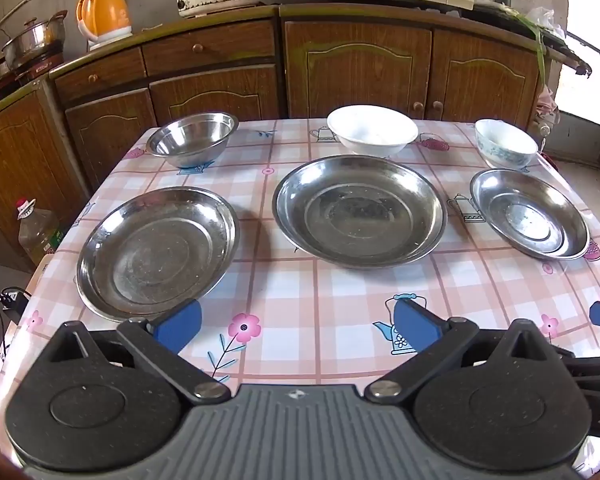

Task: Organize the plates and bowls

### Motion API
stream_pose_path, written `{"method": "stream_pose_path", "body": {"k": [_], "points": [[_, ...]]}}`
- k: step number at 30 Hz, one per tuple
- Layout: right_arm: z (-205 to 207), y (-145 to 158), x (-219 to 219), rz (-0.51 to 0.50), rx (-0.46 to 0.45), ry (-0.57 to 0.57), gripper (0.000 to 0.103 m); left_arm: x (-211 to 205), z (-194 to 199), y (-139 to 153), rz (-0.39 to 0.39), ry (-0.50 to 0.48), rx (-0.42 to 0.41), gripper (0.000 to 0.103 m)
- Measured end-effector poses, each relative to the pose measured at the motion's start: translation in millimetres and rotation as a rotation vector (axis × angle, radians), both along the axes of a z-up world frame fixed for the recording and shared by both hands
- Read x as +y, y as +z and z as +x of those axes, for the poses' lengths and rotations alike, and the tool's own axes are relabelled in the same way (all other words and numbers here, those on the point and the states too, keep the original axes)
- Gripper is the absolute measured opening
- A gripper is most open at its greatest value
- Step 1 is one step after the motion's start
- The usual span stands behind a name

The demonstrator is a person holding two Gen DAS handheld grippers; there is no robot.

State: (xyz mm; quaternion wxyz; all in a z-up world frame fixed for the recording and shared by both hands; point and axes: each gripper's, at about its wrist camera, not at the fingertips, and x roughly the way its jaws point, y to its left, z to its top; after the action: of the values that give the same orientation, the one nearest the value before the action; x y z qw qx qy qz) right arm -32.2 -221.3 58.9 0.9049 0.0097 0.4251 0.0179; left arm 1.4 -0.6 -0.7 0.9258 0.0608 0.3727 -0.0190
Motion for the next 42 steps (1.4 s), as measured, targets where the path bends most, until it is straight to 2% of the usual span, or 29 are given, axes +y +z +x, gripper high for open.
{"method": "stream_pose_path", "body": {"k": [1, 2, 6, 9, 13, 19, 42], "points": [[0, -1, 0, 0.002, 0.0, 0.002, 0.103, -1, 1, 0, 0.001, 0.005, 0.006, 0.103], [0, -1, 0, 0.001, -0.002, 0.005, 0.103, 9, 0, 2, -0.035, 0.003, -0.002, 0.103], [1, 2, 10, 0.001, -0.008, 0.02, 0.103, 18, -2, 4, -0.03, 0.006, 0.001, 0.103], [2, 5, 13, 0.044, -0.009, 0.029, 0.103, 18, 0, 1, -0.009, 0.01, -0.007, 0.103], [0, 5, 15, 0.079, -0.043, 0.031, 0.102, 22, -1, 3, -0.025, 0.01, -0.013, 0.103], [-3, 7, 18, 0.051, -0.091, 0.02, 0.103, 23, -1, 2, -0.038, 0.02, -0.02, 0.103], [2, 6, 31, 0.034, -0.067, 0.057, 0.103, 37, 1, -2, -0.058, 0.057, -0.01, 0.103]]}}
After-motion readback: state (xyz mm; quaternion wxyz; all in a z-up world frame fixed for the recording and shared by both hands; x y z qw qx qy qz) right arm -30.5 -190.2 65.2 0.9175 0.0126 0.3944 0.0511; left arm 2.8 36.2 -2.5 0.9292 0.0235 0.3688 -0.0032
